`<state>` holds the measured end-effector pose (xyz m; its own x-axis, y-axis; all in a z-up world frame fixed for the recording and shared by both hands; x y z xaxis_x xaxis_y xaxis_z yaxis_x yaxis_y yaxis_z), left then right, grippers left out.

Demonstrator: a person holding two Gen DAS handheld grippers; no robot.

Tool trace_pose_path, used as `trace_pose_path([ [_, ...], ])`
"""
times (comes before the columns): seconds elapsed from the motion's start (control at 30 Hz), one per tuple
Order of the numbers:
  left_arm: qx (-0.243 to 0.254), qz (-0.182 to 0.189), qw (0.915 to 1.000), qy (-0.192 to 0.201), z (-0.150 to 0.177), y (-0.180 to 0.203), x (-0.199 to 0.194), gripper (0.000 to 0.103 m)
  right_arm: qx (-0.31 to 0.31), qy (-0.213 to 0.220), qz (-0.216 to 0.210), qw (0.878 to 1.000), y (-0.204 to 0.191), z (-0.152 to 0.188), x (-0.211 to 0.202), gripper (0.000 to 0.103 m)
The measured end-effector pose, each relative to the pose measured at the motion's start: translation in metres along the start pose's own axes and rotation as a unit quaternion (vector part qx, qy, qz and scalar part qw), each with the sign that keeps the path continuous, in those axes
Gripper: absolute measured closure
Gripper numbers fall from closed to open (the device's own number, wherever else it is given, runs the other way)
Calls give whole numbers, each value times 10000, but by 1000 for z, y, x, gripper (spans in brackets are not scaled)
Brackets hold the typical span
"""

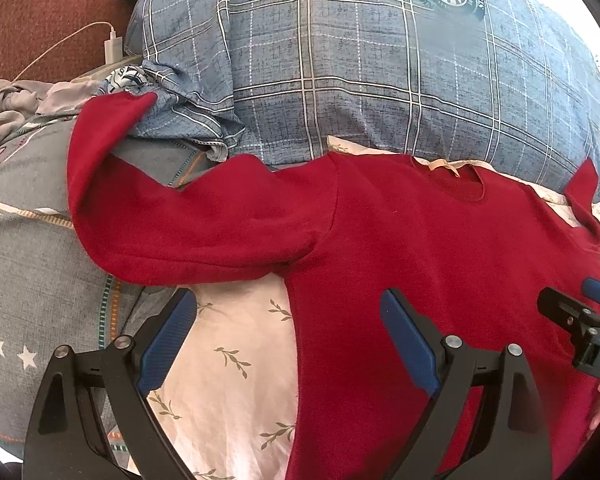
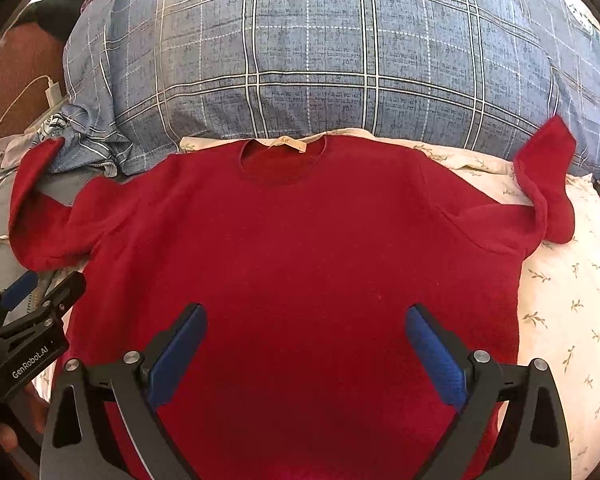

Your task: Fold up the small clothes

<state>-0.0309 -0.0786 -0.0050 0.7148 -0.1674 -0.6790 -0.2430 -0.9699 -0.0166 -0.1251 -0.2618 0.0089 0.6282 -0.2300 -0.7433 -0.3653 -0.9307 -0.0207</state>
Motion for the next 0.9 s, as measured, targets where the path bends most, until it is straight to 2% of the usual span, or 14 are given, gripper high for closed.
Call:
trace_pose_path([
  [0.57, -27, -46, 10000, -1, -1, -5, -1, 9, -39, -113, -38, 9999, -2, 3, 5, 3],
  [0.8, -136, -444, 9985, 280, -19, -27, -21, 9, 12, -164, -125, 9998, 0, 3, 5, 3],
  [0.9, -271, -863, 9953, 357, -35, -52, -26, 9, -46, -128, -128, 9998, -1, 0, 3, 3],
])
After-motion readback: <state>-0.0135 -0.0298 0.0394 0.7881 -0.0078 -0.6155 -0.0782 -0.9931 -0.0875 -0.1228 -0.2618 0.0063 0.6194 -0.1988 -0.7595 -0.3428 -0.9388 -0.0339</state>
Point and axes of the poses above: each gripper's, at about its wrist camera, not at the fingertips, and x roughly the way its jaws point, y to its right, z to its underside, the point moved 7 cm from there along x, roughly the way its jaws point
